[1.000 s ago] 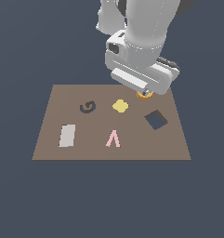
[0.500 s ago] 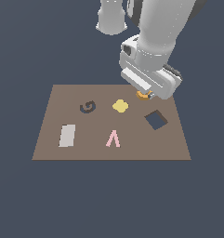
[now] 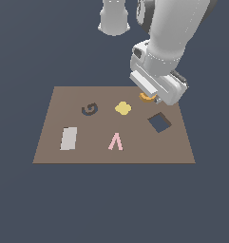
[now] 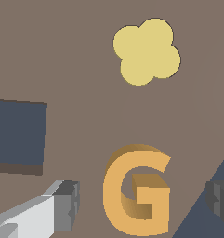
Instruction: Insert a designated object into the corresponding slot on a board.
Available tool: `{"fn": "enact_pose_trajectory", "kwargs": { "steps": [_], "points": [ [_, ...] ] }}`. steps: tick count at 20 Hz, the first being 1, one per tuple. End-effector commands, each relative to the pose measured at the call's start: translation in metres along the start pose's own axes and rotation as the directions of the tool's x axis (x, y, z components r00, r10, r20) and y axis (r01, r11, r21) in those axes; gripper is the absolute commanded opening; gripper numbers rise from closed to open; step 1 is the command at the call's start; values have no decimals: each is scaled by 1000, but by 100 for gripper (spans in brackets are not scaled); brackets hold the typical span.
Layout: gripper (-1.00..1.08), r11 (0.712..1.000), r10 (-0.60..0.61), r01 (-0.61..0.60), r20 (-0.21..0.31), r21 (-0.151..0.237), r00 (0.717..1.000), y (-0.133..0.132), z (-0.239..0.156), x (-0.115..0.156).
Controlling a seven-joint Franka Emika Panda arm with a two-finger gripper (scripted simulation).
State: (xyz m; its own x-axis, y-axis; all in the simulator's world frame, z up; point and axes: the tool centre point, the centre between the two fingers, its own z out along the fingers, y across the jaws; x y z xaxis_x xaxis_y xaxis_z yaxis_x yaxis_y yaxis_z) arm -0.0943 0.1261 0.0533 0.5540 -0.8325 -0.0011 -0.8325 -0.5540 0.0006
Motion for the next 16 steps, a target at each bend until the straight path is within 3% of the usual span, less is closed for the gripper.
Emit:
{"fn": "enact_pose_trajectory", "kwargs": {
  "steps": [1,16],
  "points": [
    [100,1000,20,-20,-1,1,1000,-2,2,-2],
    [100,999,33,-33,-1,1,999,-3,22,-4]
  ]
}}
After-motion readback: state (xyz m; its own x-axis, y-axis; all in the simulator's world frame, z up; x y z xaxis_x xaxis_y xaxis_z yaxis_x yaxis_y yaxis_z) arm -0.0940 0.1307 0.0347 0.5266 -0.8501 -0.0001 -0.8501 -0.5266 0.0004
